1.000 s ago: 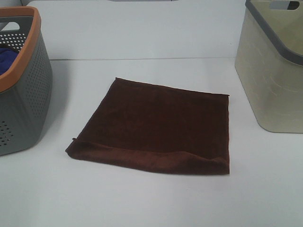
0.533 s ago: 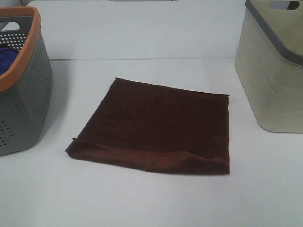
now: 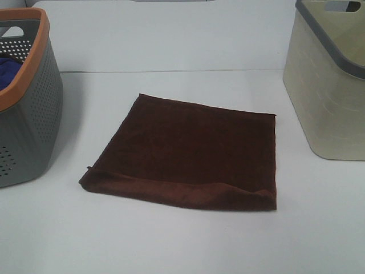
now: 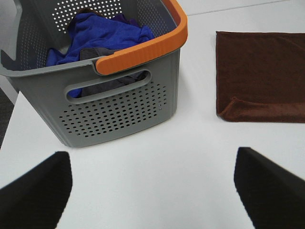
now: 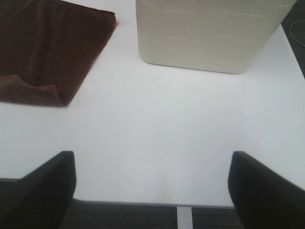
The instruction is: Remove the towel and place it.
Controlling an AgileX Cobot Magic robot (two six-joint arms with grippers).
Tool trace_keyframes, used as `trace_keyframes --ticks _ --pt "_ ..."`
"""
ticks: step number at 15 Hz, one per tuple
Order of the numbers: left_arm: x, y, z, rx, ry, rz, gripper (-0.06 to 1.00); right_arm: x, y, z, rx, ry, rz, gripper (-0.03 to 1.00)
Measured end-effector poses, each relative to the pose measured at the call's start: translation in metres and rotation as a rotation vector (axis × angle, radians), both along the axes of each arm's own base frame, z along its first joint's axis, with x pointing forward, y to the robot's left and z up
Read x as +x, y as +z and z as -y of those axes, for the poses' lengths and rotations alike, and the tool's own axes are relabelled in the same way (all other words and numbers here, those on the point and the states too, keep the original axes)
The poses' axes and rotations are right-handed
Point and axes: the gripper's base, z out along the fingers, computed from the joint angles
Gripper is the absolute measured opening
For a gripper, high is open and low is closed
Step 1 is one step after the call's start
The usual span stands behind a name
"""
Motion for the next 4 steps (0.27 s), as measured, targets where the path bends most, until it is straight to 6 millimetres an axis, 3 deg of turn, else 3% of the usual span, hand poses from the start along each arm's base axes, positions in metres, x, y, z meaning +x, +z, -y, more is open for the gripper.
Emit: trace_keyframes --ticks 4 --pt "0.0 0.0 0.0 0.0 0.0 0.0 0.87 0.0 0.0 0.0 0.001 0.0 0.0 0.85"
